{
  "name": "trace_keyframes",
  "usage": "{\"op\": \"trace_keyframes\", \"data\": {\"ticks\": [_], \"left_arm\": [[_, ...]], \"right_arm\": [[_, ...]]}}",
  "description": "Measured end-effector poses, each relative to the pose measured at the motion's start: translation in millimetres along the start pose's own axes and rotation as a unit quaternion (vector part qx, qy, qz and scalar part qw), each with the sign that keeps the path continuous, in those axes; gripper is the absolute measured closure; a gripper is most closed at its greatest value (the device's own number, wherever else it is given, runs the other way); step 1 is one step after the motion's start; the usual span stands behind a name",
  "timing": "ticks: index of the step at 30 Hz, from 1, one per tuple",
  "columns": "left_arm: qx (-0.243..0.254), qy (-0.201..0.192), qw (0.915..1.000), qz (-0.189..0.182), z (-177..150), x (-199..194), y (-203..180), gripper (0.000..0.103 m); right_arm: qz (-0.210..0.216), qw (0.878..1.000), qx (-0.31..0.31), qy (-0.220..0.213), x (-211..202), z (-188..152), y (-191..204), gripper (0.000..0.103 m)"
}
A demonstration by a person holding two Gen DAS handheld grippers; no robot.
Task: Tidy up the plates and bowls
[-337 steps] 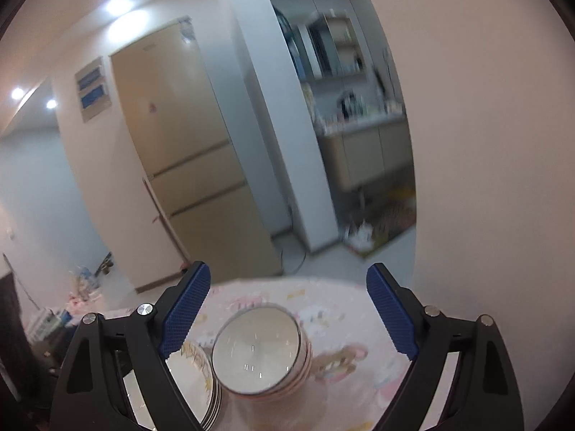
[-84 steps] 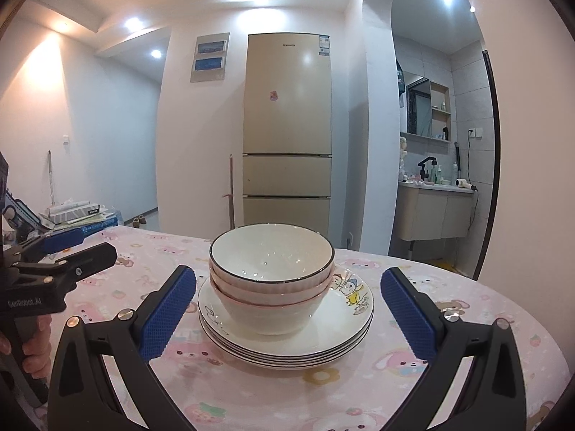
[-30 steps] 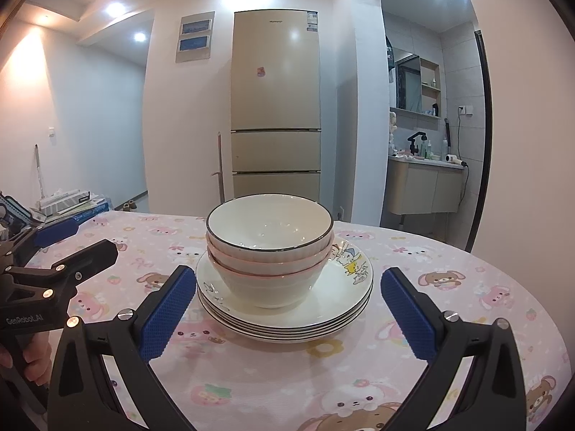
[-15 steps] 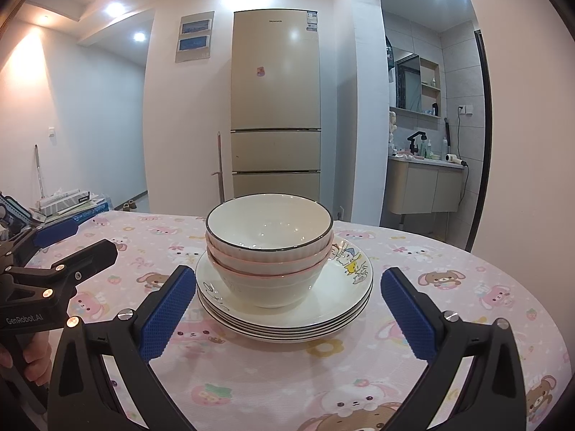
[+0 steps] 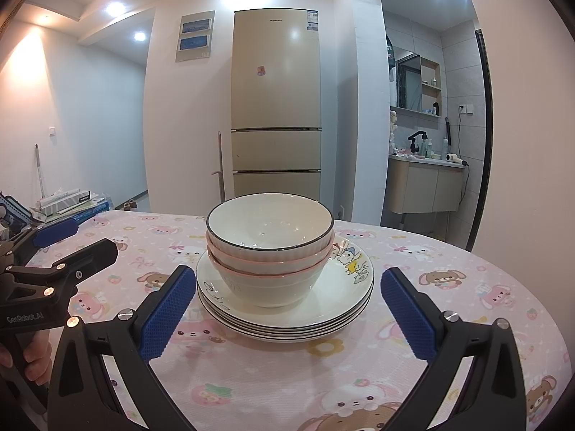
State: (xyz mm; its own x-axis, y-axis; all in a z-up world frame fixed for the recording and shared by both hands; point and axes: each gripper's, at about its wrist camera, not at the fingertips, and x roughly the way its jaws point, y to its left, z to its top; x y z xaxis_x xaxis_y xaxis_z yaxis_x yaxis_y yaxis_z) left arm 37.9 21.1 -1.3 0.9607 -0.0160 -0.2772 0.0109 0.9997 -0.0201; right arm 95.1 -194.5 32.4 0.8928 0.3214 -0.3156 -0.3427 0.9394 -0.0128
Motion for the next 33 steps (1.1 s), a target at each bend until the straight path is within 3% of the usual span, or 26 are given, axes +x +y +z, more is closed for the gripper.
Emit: {"op": "trace_keyframes", "data": {"ticks": [33], "left_arm": [[-0.003, 0.001, 1.0, 0.003, -2.3, -1.6, 3.6, 0.0]], "right_arm": [[0.001, 1.0, -0.001, 0.0, -0.2, 0.4, 0.1, 0.0]]}}
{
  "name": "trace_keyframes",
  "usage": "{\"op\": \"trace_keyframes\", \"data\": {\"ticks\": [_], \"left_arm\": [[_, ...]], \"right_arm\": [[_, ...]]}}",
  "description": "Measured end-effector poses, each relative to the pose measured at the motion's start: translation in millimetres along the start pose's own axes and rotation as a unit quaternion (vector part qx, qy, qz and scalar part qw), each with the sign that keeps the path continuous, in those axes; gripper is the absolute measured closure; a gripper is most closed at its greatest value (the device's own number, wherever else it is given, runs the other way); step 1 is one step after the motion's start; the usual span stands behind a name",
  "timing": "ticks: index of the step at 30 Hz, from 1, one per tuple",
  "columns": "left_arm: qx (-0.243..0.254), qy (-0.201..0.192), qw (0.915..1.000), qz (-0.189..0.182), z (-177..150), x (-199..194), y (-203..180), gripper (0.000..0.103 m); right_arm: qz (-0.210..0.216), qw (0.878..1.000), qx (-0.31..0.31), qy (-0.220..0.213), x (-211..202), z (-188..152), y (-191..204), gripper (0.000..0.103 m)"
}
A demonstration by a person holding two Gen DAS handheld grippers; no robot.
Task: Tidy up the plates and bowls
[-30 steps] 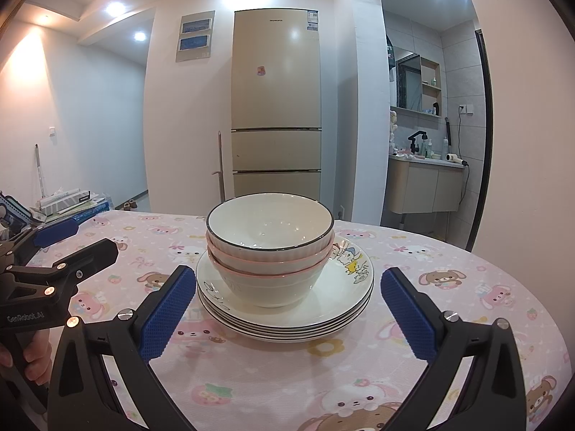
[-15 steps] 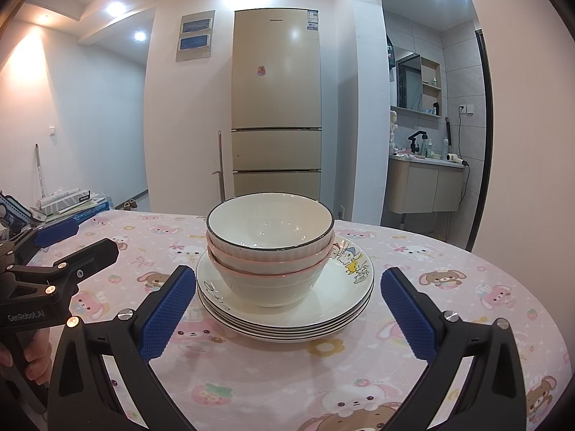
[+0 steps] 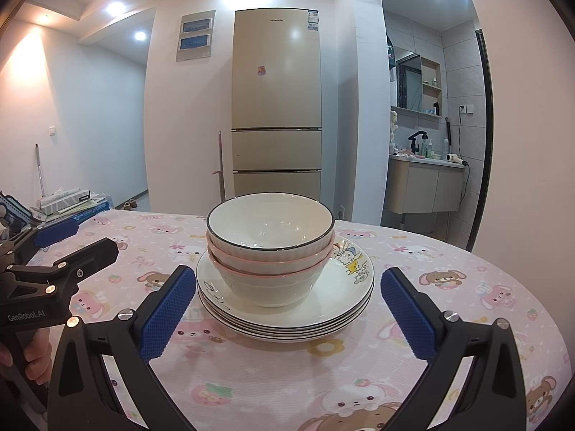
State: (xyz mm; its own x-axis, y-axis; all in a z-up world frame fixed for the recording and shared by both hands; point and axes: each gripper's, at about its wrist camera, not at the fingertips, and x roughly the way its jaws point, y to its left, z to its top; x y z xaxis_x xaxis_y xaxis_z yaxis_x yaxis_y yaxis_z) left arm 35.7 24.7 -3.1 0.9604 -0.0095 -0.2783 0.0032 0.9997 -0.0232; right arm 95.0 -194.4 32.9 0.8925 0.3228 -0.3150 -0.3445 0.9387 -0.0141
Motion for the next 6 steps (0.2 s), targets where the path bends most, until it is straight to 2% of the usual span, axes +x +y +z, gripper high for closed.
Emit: {"op": "trace_keyframes", "data": {"ticks": [6], "left_arm": [[0.0, 0.001, 1.0, 0.0, -0.5, -0.4, 0.5, 0.0]], "right_arm": [[0.0, 1.0, 0.0, 0.0, 0.0, 0.1, 0.0, 0.0]]}}
